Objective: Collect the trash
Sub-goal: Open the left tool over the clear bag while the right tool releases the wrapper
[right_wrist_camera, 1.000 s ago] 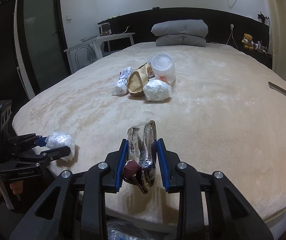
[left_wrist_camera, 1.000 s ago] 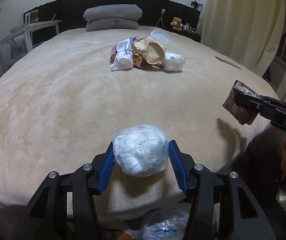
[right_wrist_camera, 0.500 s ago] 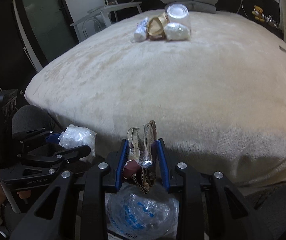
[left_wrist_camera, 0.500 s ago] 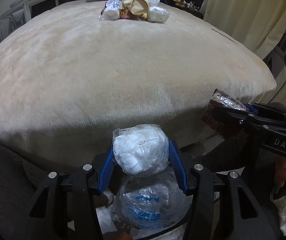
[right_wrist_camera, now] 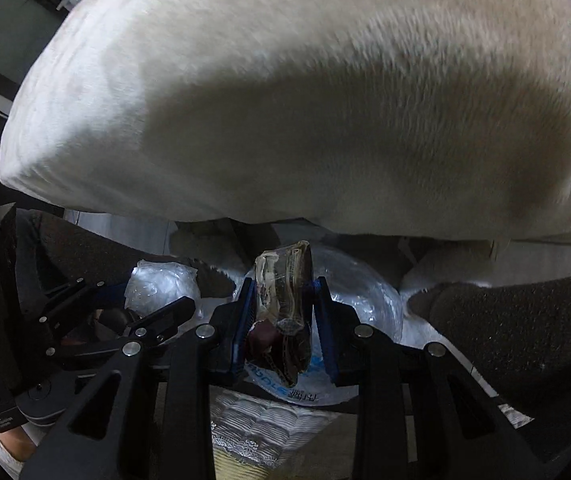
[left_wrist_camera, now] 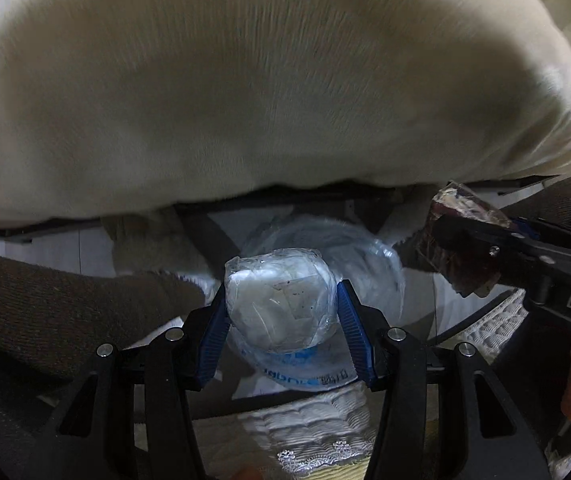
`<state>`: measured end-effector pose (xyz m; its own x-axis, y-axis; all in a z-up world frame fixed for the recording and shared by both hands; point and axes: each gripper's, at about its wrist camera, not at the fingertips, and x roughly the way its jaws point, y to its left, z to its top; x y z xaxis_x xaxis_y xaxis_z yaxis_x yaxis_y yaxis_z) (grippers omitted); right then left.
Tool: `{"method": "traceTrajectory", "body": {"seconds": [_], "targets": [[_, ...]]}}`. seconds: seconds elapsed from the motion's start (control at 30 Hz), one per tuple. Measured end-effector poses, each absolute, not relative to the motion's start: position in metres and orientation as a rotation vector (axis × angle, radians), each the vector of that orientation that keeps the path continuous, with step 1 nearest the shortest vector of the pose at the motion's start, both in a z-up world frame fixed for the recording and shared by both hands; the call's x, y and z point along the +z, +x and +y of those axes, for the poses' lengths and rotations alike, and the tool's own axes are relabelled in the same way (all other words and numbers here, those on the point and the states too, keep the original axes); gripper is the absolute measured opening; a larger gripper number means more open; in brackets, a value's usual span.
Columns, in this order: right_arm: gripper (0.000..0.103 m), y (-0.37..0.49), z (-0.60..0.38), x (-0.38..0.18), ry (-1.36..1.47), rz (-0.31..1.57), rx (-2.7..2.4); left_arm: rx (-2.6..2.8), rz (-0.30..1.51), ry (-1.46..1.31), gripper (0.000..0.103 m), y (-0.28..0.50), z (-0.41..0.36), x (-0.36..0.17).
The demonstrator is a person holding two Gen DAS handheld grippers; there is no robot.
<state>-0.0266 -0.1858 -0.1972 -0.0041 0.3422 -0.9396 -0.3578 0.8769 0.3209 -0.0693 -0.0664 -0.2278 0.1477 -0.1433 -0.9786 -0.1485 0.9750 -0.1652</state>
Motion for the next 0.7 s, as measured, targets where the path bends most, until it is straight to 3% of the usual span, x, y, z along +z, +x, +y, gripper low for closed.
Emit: {"method": "traceTrajectory", "body": {"seconds": [0.7], "targets": [[0.030,-0.005,-0.198,-0.347,-0.034,1.919,0.221,-0.014,1.864,-0.010,0.052,-0.050,-0.099,-0.370]]}}
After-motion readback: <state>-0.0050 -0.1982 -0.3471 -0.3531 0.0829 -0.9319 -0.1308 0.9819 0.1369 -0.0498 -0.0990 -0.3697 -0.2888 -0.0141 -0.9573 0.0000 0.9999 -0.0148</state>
